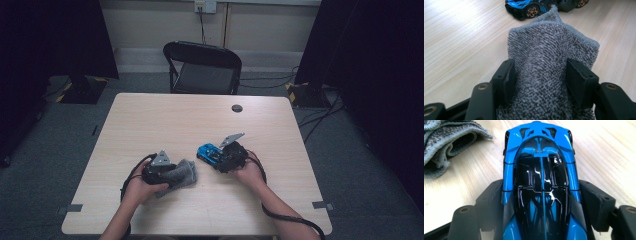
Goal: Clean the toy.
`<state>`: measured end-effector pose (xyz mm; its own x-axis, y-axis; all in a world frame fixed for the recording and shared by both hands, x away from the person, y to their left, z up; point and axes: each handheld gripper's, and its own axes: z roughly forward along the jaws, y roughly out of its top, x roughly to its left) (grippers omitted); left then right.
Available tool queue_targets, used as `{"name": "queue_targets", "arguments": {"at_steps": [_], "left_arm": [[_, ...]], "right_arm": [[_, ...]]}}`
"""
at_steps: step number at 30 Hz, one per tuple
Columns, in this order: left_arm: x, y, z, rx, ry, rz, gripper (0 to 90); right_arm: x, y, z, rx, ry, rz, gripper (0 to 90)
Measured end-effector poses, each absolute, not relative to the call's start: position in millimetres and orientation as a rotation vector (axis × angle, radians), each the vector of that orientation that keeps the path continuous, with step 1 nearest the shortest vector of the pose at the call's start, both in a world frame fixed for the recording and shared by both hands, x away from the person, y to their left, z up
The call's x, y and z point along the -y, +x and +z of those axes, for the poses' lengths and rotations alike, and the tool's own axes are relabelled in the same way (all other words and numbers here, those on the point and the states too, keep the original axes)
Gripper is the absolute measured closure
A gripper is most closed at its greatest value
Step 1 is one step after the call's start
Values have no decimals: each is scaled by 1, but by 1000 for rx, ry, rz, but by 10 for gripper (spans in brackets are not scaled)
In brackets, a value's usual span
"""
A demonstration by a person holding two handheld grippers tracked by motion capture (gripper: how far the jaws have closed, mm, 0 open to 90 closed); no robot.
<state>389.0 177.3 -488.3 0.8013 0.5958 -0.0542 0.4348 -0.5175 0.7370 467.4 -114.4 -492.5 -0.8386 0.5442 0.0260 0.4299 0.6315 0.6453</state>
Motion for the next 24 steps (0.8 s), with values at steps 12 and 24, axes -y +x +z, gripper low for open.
{"name": "queue_targets", "arguments": {"at_steps": [12,24], "left_arm": [[-177,389,-488,-760,2194,266,420],[-177,390,-489,-767,2187,260,415]], "right_arm": [[122,467,-486,-2653,851,1066,275],[120,463,-492,-2650,810,1009,260]]}}
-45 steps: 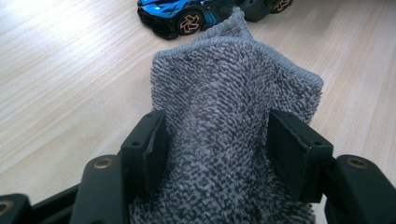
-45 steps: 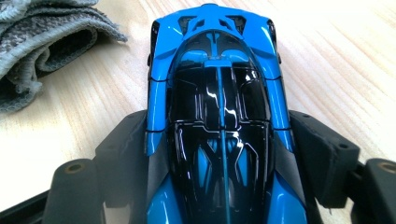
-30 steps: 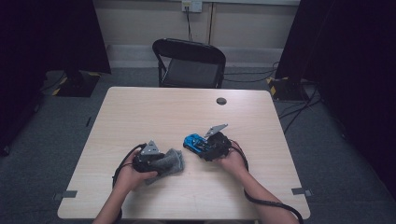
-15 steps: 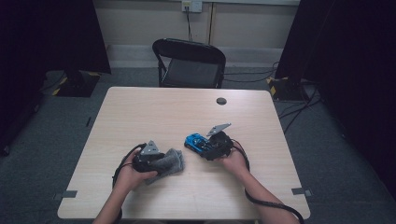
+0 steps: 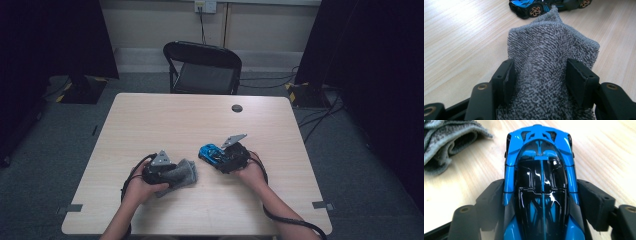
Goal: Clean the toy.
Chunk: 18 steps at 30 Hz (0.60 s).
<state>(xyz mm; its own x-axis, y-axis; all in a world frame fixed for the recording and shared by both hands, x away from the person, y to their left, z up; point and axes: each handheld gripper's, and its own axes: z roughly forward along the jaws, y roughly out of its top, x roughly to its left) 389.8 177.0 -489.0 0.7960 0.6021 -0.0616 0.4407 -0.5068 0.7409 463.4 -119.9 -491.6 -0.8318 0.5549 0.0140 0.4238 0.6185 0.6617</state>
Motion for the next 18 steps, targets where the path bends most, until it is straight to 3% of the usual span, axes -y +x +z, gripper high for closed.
{"name": "queue_targets", "arguments": {"at_steps": [8,13,15,18], "left_arm": [[-177,390,-489,-768,2189,256,409],[-177,390,-490,-772,2184,254,410],[-176,390,-490,-772,2182,255,409],[-176,390,-490,-767,2185,265,409]], "right_arm": [[106,469,-496,-2649,775,979,156],[108,471,-497,-2652,813,994,180],[109,471,-495,-2657,813,980,260],[108,469,-494,-2655,807,992,262]]}}
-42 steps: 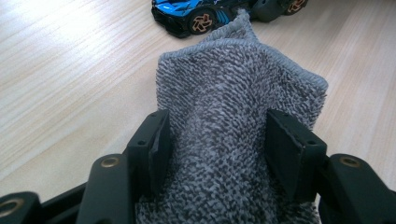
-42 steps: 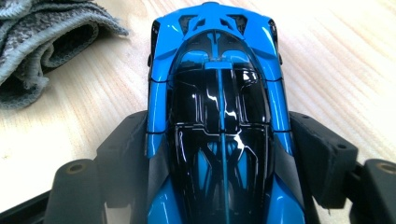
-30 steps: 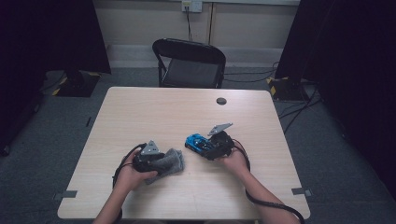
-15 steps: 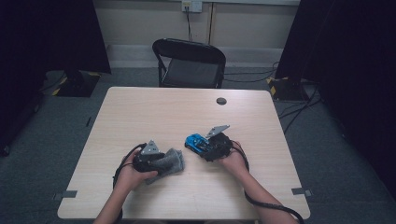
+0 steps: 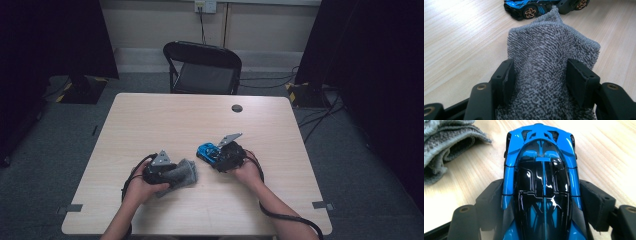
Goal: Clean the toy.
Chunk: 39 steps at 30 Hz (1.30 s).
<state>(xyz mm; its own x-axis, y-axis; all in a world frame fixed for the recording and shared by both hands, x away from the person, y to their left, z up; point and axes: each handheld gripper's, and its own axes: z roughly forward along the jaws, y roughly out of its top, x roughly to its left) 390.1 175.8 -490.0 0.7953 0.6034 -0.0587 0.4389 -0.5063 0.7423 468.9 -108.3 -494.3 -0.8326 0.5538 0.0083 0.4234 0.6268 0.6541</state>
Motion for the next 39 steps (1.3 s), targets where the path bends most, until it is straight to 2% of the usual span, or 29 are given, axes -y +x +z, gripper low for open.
{"name": "queue_targets", "arguments": {"at_steps": [31,36,38,39], "left_arm": [[-174,391,-483,-736,2180,280,403],[-170,393,-495,-741,2200,255,404],[-171,394,-492,-760,2216,257,456],[-172,394,-490,-785,2211,245,541]], "right_arm": [[131,461,-471,-2625,857,1102,280],[133,459,-469,-2628,858,1129,280],[133,458,-468,-2627,848,1128,280],[133,458,-468,-2630,843,1124,280]]}}
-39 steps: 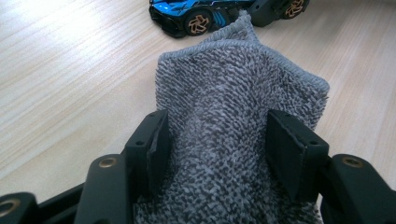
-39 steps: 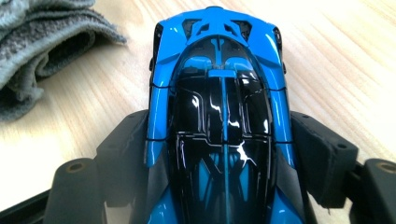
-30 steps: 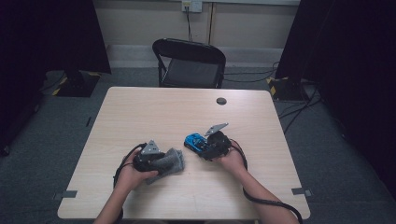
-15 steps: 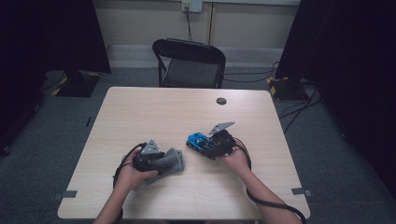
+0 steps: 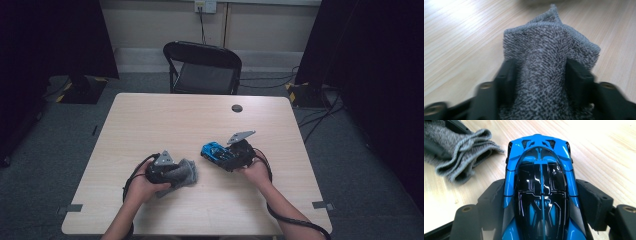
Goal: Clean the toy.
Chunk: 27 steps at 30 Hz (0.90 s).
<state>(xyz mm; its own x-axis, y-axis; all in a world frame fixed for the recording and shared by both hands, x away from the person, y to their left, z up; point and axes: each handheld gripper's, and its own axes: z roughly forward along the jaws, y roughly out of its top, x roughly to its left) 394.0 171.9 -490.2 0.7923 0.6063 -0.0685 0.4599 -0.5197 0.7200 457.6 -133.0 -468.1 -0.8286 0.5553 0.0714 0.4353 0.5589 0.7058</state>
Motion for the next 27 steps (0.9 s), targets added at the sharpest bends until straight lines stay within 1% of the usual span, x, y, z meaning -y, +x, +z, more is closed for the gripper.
{"name": "queue_targets", "arguments": {"at_steps": [1,3,5,7,9,11,13,14,16,17,20,22,24,25,26,27], "left_arm": [[-173,394,-489,-814,2204,231,596],[-173,394,-487,-850,2197,232,670],[-173,395,-484,-868,2199,263,696],[-173,395,-482,-888,2184,321,691],[-173,396,-482,-898,2190,324,631],[-174,394,-481,-921,2197,308,516],[-177,392,-478,-946,2167,287,382],[-180,391,-475,-929,2167,303,347],[-189,385,-468,-886,2175,331,313],[-193,382,-465,-882,2174,319,293],[-202,373,-463,-862,2198,314,286],[-211,363,-471,-872,2239,303,288],[-217,363,-481,-899,2232,280,303],[-217,363,-486,-905,2222,263,336],[-215,363,-488,-884,2232,269,396],[-213,364,-485,-871,2247,272,495]], "right_arm": [[133,457,-468,-2629,844,1127,280],[133,457,-469,-2641,844,1128,280],[131,457,-471,-2650,836,1119,280],[129,455,-475,-2670,829,1109,280],[125,454,-478,-2682,812,1083,279],[123,453,-481,-2692,803,1071,279],[122,453,-484,-2700,798,1060,279],[122,453,-486,-2701,798,1061,279],[123,453,-486,-2702,800,1062,279],[124,453,-486,-2705,802,1062,279],[124,452,-487,-2709,790,1051,279],[124,452,-489,-2710,796,1050,279],[124,453,-489,-2712,799,1049,279],[124,452,-489,-2711,799,1052,280],[123,452,-488,-2707,800,1051,280],[123,452,-487,-2705,803,1052,280]]}}
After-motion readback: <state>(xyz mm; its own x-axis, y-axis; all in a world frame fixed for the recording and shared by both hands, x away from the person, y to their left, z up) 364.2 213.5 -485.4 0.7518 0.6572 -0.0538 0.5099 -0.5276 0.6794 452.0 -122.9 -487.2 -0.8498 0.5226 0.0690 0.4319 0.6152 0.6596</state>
